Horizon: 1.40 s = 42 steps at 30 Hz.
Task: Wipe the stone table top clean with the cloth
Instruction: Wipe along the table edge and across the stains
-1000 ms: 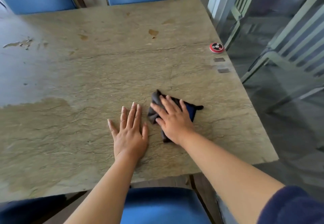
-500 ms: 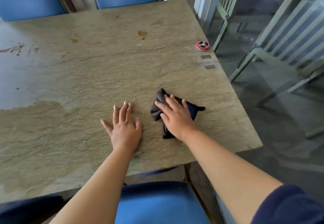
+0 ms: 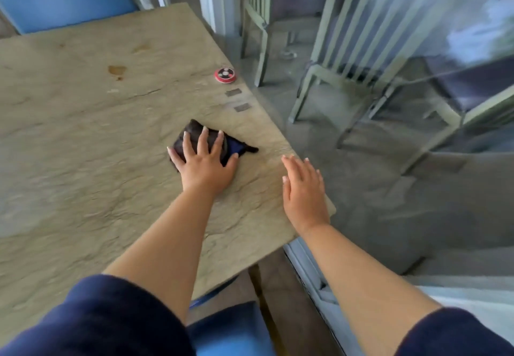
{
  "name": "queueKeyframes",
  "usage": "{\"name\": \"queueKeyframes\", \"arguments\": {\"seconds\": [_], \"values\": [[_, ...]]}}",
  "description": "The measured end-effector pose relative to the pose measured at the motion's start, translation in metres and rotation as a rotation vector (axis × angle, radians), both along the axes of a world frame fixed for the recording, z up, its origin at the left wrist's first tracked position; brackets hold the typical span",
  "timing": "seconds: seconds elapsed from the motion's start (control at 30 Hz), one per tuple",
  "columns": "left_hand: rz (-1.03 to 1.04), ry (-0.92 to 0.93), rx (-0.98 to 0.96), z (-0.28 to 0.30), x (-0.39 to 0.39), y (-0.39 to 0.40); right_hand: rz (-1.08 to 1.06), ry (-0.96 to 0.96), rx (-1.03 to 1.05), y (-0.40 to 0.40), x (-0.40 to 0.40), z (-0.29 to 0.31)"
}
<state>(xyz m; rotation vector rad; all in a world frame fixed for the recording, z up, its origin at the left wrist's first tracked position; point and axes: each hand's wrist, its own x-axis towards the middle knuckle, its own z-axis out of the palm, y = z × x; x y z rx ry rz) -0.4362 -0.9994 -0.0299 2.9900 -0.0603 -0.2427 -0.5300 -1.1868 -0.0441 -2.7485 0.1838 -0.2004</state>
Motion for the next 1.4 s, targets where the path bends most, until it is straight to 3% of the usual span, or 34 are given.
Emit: {"name": "queueKeyframes", "arguments": {"seconds": [0.07,0.2,0.37,0.47,0.57,0.63,0.7,0.83,0.97,1.03,1.23,1.3,1.4], "values": [[-0.094,-0.046,-0.004,-0.001,0.007,-0.018,-0.055,-0.048,0.099,0.002,0.0,-0.001],[-0.478,-0.137,-0.046,-0.003,-0.038,-0.042,-0.069,-0.112,0.227,0.0,-0.001,0.001],[-0.803,-0.14,-0.057,-0.008,-0.074,0.0,-0.099,0.052,0.448,-0.02,-0.006,0.014],[-0.619,-0.129,-0.079,-0.01,-0.049,0.009,-0.199,0.092,0.431,-0.033,-0.022,0.013],[-0.349,-0.103,-0.09,-0.008,-0.028,-0.027,-0.251,0.098,0.483,-0.033,-0.043,0.01],[-0.277,-0.088,-0.09,-0.007,-0.028,-0.054,-0.27,0.095,0.506,-0.031,-0.049,0.009],[-0.365,-0.098,-0.088,-0.005,-0.048,-0.073,-0.309,0.094,0.531,-0.03,-0.049,0.011],[-0.745,-0.181,-0.113,-0.006,-0.126,-0.065,-0.31,0.107,0.541,-0.03,-0.054,0.014],[-0.938,-0.162,-0.064,-0.01,-0.123,-0.022,-0.265,0.111,0.485,-0.028,-0.061,0.009],[-0.848,-0.115,-0.066,-0.009,-0.101,-0.019,-0.247,0.097,0.456,-0.026,-0.061,0.008],[-0.299,-0.042,-0.115,-0.002,-0.061,-0.075,-0.198,0.089,0.348,-0.024,-0.063,0.007],[-0.297,-0.045,-0.131,0.001,-0.076,-0.083,-0.205,0.118,0.305,-0.023,-0.061,0.008],[-0.48,-0.057,-0.155,0.002,-0.103,-0.063,-0.262,0.146,0.235,-0.016,-0.057,0.013]]}}
